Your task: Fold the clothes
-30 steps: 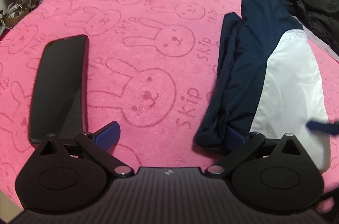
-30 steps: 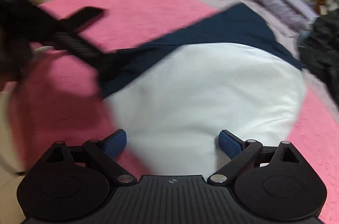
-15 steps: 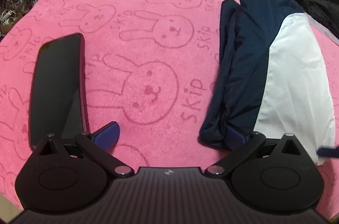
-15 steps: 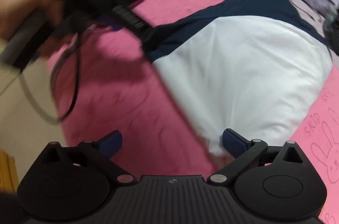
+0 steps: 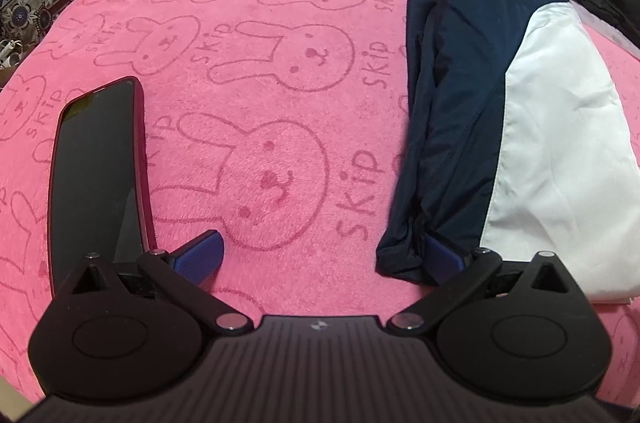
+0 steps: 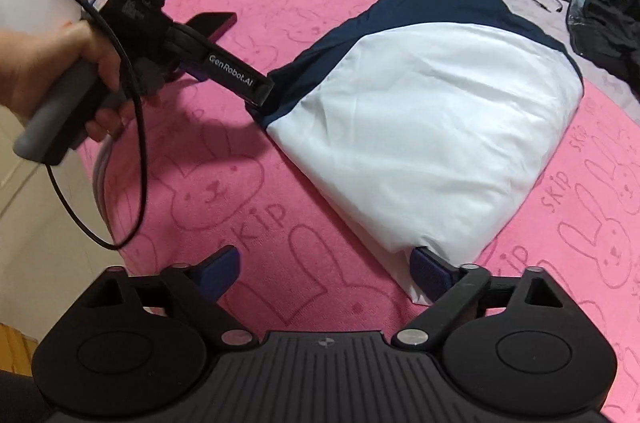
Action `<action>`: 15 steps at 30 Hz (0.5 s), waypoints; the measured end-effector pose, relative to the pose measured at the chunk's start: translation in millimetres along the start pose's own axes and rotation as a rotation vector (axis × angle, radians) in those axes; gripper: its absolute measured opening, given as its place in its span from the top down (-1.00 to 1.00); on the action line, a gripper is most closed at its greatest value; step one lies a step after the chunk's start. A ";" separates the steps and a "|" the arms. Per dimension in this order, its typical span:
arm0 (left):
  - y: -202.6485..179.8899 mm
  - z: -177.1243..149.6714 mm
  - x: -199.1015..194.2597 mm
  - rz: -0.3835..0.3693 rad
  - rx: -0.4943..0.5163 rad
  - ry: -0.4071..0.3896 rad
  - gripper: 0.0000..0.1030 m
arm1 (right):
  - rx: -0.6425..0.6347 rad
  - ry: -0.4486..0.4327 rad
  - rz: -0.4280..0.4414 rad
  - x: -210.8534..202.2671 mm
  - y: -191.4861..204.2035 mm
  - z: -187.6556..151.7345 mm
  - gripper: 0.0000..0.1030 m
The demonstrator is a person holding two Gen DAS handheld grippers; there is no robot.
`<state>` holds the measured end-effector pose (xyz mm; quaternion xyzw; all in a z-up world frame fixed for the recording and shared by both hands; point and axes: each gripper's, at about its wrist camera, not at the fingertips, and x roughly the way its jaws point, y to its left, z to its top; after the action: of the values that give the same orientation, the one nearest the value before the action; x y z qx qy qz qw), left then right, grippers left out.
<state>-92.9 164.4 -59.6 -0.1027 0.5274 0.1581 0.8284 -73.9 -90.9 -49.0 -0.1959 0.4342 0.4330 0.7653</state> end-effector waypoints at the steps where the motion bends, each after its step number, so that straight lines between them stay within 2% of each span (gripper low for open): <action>1: -0.2 1.1 0.6 0.000 0.001 0.008 -1.00 | 0.023 -0.011 0.008 -4.3 -1.5 -2.0 -0.74; 5: -3.5 3.1 2.7 0.016 0.001 0.024 -1.00 | 0.060 -0.089 0.008 -25.0 -18.4 -2.2 -0.76; 8: -5.4 1.2 2.9 0.025 0.002 0.016 -1.00 | 0.031 -0.120 -0.051 -8.3 -34.8 8.2 -0.77; 10: -5.3 -0.6 3.3 0.024 0.002 0.013 -1.00 | 0.057 -0.066 -0.079 16.3 -46.6 11.6 -0.76; 12: -4.5 -0.9 3.9 0.020 0.005 0.015 -1.00 | 0.072 0.039 -0.103 42.1 -53.8 3.9 -0.77; 15: -3.9 -0.6 4.3 0.011 0.015 0.017 -1.00 | 0.093 0.017 -0.102 41.9 -59.2 -16.8 -0.87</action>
<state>-90.3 161.3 -63.7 -0.0950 0.5363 0.1580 0.8237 -22.5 -114.1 -97.6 -0.1855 0.4499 0.3711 0.7909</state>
